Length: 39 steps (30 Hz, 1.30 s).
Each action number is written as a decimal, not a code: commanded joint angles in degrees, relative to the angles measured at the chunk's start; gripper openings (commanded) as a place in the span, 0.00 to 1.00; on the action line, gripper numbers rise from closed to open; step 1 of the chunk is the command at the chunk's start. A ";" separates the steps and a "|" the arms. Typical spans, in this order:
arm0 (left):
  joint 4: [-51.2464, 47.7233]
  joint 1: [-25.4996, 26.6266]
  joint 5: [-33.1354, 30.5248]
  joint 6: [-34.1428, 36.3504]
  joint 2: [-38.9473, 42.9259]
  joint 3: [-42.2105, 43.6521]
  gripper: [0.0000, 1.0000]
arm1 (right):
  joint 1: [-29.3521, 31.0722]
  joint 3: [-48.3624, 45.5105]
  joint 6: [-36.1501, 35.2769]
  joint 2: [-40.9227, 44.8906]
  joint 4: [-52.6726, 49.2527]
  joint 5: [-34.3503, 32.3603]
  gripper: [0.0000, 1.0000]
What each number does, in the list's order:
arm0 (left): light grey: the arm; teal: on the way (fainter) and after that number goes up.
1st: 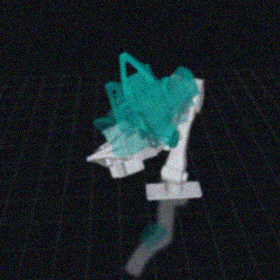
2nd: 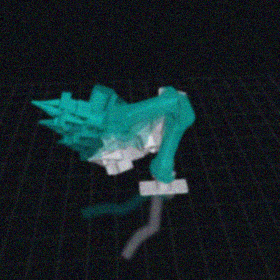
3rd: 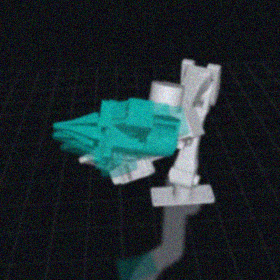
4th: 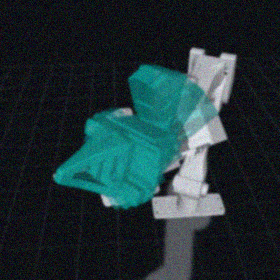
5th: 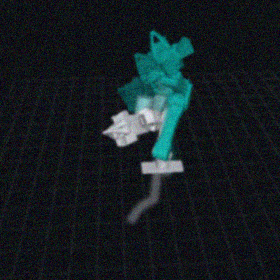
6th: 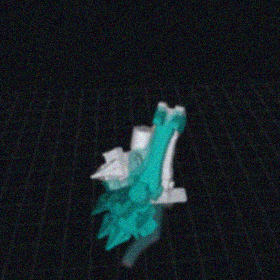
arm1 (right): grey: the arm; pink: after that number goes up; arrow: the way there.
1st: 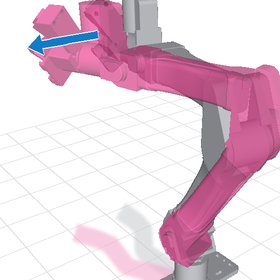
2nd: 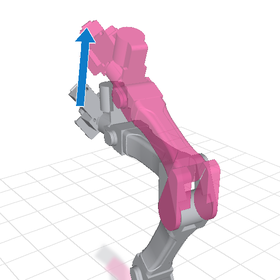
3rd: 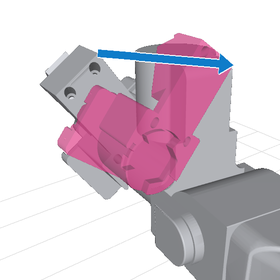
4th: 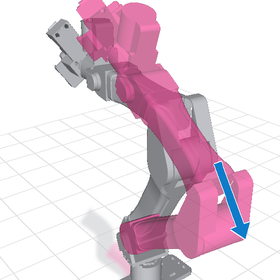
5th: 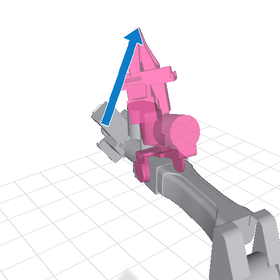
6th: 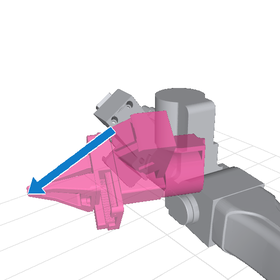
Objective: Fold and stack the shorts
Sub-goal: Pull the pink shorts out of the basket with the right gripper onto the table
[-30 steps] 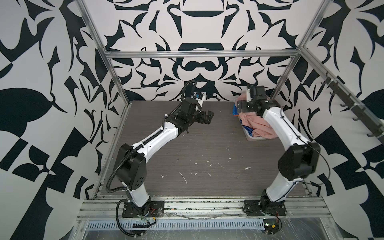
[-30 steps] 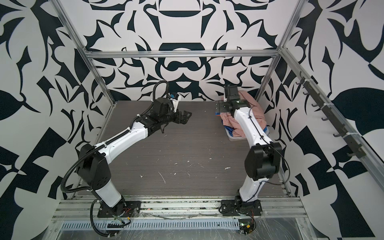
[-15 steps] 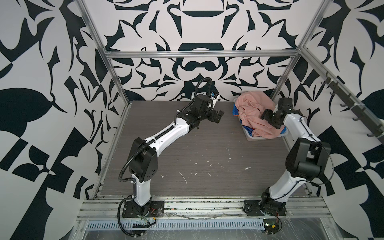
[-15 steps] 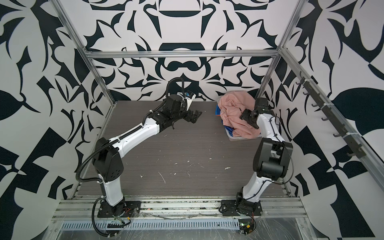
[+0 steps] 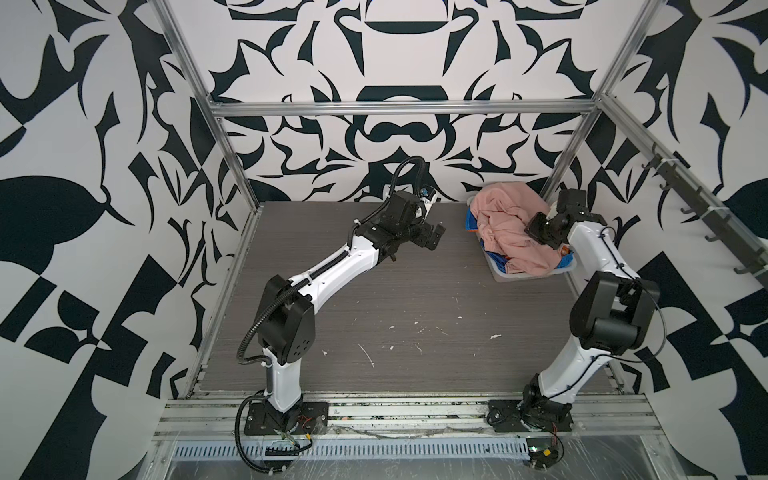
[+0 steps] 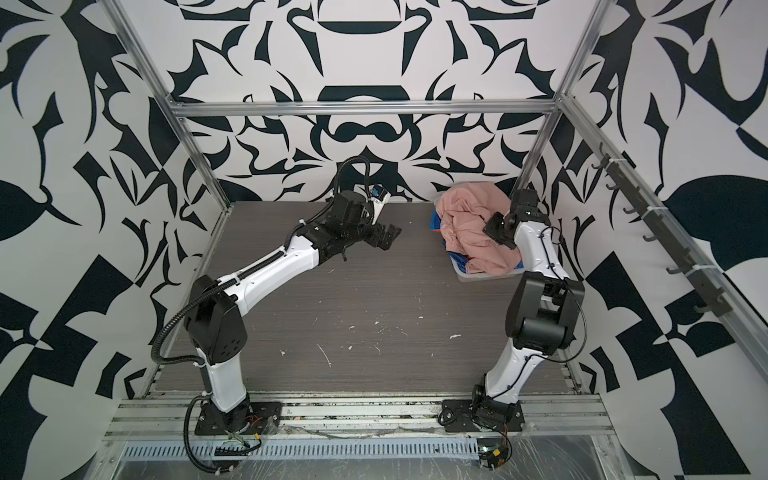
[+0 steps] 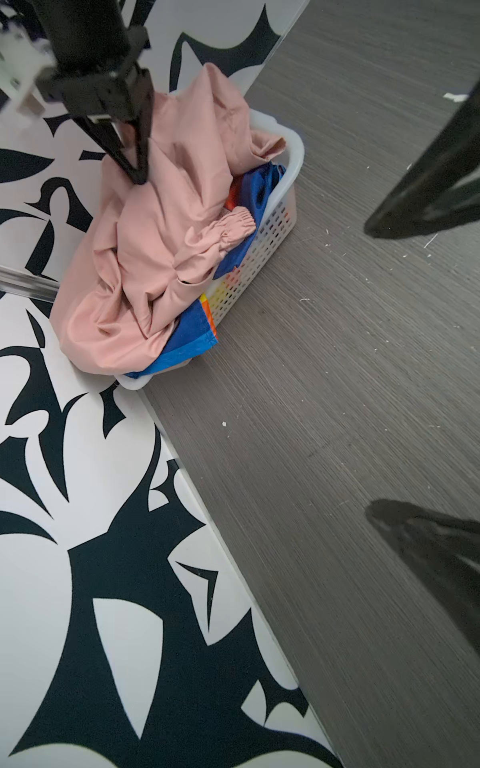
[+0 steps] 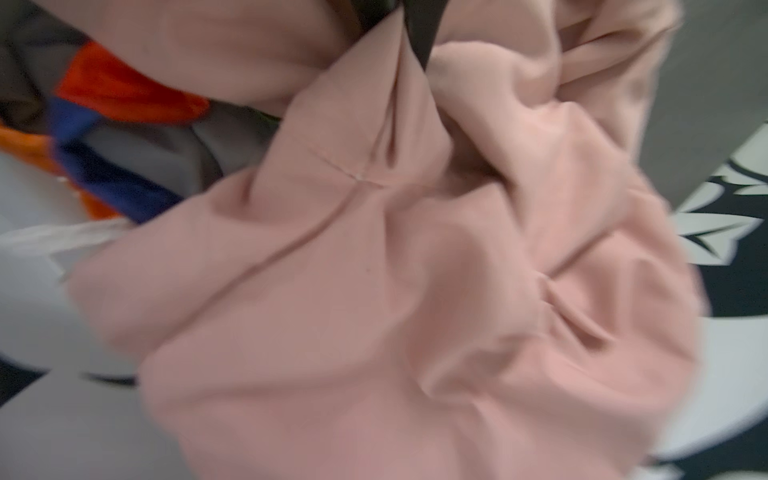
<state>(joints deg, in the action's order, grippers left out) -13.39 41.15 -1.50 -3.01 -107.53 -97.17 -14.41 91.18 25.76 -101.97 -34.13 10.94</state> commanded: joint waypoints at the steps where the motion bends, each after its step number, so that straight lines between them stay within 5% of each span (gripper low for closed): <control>1: -4.55 -3.15 0.27 -5.38 4.23 -2.68 1.00 | 1.50 8.90 2.67 6.88 0.57 4.62 0.00; 4: -7.00 -8.56 5.12 -14.01 6.60 -3.33 1.00 | 8.29 20.01 2.22 8.27 -1.38 5.55 0.00; 11: -1.24 -21.74 15.32 -31.66 16.07 8.49 0.99 | 38.48 60.61 -7.82 -0.48 -10.49 7.63 0.00; 13: 0.11 -23.64 14.84 -32.63 19.05 11.96 1.00 | 42.01 62.60 -5.99 -0.52 -6.93 9.44 0.00; 20: 2.62 -27.74 12.03 -35.20 29.06 22.17 0.99 | 41.49 44.68 -3.53 3.76 0.63 1.17 0.00; 26: 1.85 -32.40 14.81 -38.17 30.89 27.56 1.00 | 31.91 24.66 1.95 -1.86 0.90 -0.78 0.00; 30: 1.76 -34.81 18.30 -40.96 30.79 31.54 1.00 | 28.76 18.02 0.53 -7.54 -2.47 -2.72 0.39; 39: 2.62 -34.88 24.30 -43.11 29.41 39.47 1.00 | 34.41 6.78 -4.32 -1.83 -6.02 -8.24 0.81</control>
<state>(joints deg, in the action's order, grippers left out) -11.49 6.20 19.18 -44.36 -77.19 -59.51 16.38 98.94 23.83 -113.54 -40.49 5.87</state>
